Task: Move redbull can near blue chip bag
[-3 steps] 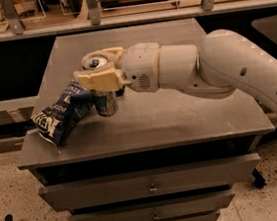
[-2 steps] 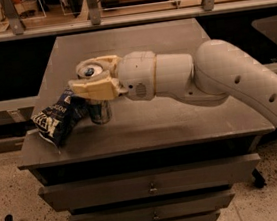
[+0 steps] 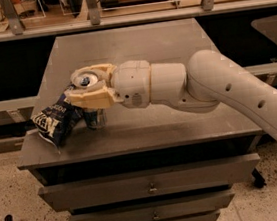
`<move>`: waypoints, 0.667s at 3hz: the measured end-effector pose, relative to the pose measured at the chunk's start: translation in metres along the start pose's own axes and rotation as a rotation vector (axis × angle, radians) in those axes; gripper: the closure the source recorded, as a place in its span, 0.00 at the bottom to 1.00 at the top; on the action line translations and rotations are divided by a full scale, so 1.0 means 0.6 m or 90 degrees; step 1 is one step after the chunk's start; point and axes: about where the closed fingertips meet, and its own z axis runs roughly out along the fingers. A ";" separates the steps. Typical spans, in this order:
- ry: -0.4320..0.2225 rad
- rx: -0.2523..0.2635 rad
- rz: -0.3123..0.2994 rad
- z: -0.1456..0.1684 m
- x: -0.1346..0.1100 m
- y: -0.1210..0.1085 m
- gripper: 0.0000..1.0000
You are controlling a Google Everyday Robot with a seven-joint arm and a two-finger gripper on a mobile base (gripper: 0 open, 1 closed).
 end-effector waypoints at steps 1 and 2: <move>0.014 0.007 -0.014 -0.003 0.015 0.003 1.00; 0.023 0.022 -0.010 -0.009 0.030 0.001 0.82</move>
Offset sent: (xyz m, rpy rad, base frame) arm 0.0045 -0.0142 -0.0300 -0.0449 0.0057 -0.0754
